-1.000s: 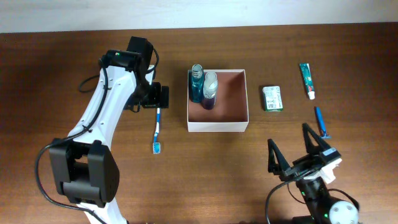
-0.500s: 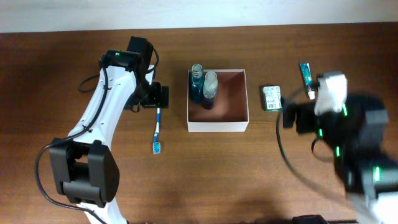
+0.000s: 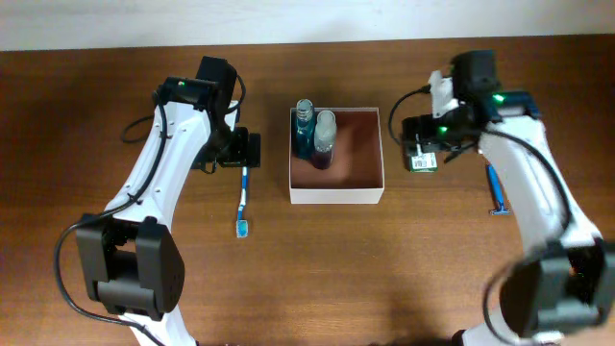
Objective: Pack container
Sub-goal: 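Move the right gripper down over the green soap bar, then close the right gripper on the soap bar and lift it, then carry the soap bar into the box's right side and release, then move the right gripper over the blue razor, then grasp the blue razor handle with the right gripper and lift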
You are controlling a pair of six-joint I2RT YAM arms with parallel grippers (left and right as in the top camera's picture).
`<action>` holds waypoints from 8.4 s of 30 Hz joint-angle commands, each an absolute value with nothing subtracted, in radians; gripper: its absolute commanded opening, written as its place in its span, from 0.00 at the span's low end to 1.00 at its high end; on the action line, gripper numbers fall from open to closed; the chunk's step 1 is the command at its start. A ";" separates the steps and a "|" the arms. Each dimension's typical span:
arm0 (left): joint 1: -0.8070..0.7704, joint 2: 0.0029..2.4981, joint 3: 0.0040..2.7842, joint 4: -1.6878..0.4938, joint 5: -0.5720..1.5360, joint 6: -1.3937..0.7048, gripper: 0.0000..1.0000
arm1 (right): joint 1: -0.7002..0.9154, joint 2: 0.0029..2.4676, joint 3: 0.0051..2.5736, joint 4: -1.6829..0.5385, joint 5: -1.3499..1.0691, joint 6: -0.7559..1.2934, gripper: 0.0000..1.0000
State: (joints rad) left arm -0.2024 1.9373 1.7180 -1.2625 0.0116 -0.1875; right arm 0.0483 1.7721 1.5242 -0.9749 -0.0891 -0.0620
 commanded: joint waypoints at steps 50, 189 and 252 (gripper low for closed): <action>-0.202 1.922 1.713 -1.261 0.012 -0.186 0.99 | -0.017 2.133 1.541 -0.793 -0.031 -0.075 0.99; -0.202 1.922 1.713 -1.260 0.012 -0.186 0.99 | -0.271 2.090 1.636 -1.136 0.144 -0.136 0.99; -0.202 1.922 1.713 -1.260 0.012 -0.186 0.99 | -0.300 2.133 2.072 -1.529 -0.584 -0.112 0.04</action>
State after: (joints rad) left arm -0.2024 1.9373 1.7180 -1.2613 0.0116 -0.1875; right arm -0.3374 2.1330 1.9644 -1.4719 -0.3443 -0.1143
